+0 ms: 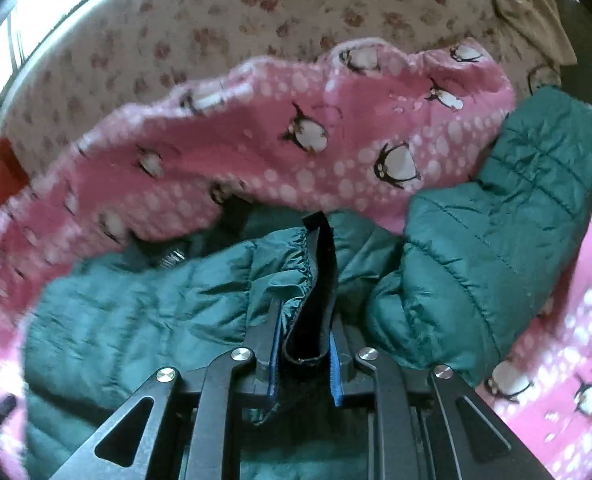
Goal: Fold large clothes
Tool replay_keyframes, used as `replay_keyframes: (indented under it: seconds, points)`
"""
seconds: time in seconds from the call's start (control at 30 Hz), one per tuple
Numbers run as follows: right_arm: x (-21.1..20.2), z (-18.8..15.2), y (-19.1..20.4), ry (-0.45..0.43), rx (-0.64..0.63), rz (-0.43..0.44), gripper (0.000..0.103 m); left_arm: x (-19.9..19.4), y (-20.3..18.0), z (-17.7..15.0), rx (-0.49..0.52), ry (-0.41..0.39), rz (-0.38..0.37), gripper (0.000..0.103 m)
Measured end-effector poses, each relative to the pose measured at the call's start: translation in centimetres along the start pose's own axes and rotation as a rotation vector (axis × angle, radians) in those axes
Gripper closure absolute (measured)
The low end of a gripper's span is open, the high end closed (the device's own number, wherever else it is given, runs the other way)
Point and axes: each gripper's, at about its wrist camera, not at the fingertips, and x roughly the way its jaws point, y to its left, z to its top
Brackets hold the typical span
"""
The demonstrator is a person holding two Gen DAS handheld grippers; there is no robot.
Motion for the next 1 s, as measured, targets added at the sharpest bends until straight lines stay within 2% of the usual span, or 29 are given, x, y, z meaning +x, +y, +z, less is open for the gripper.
replay_keyframes:
  seconds: [0.1, 0.17, 0.2, 0.23, 0.37, 0.5, 0.57, 0.7, 0.73, 0.8, 0.9, 1.0]
  points:
    - [1.5, -0.6, -0.7, 0.079, 0.017, 0.014, 0.085, -0.2, -0.3, 0.2, 0.013, -0.008, -0.002, 0.049]
    - [1.3, -0.9, -1.6, 0.081, 0.051, 0.029, 0.061, -0.3, -0.5, 0.6, 0.018, -0.015, -0.002, 0.049]
    - [0.5, -0.9, -2.3, 0.058, 0.081, 0.037, 0.044, -0.3, -0.6, 0.8, 0.019, -0.017, -0.004, 0.049]
    - [-0.3, -0.9, -2.6, 0.039, 0.099, 0.043, 0.041, -0.2, -0.7, 1.1, 0.018, -0.018, -0.009, 0.049]
    - [-3.5, -0.4, -1.9, -0.014, 0.093, 0.11, 0.041, -0.1, -1.2, 2.5, -0.004, -0.043, -0.027, 0.049]
    - [-4.2, -0.6, 1.5, 0.018, -0.003, 0.22, 0.041, 1.4, -2.4, 3.7, -0.009, -0.027, -0.037, 0.049]
    - [-3.4, -1.1, 3.3, 0.035, -0.053, 0.243, 0.041, 2.3, -2.9, 4.1, -0.004, -0.026, -0.024, 0.049]
    - [-0.5, -2.0, 5.2, 0.075, -0.126, 0.212, 0.041, 5.1, -3.4, 4.1, 0.019, 0.035, 0.025, 0.049]
    - [0.5, -2.1, 5.2, 0.09, -0.132, 0.192, 0.041, 5.6, -3.4, 3.9, 0.023, 0.038, 0.037, 0.046]
    - [2.6, -2.5, 5.0, 0.127, -0.141, 0.134, 0.041, 6.1, -3.3, 3.4, 0.023, 0.027, 0.052, 0.03]
    - [5.4, -2.9, 3.7, 0.168, -0.122, 0.11, 0.041, 6.6, -2.7, 2.9, -0.012, 0.028, 0.014, 0.03]
    - [5.3, -2.4, 3.1, 0.165, -0.091, 0.112, 0.041, 6.7, -2.7, 2.9, -0.017, 0.028, 0.013, 0.03]
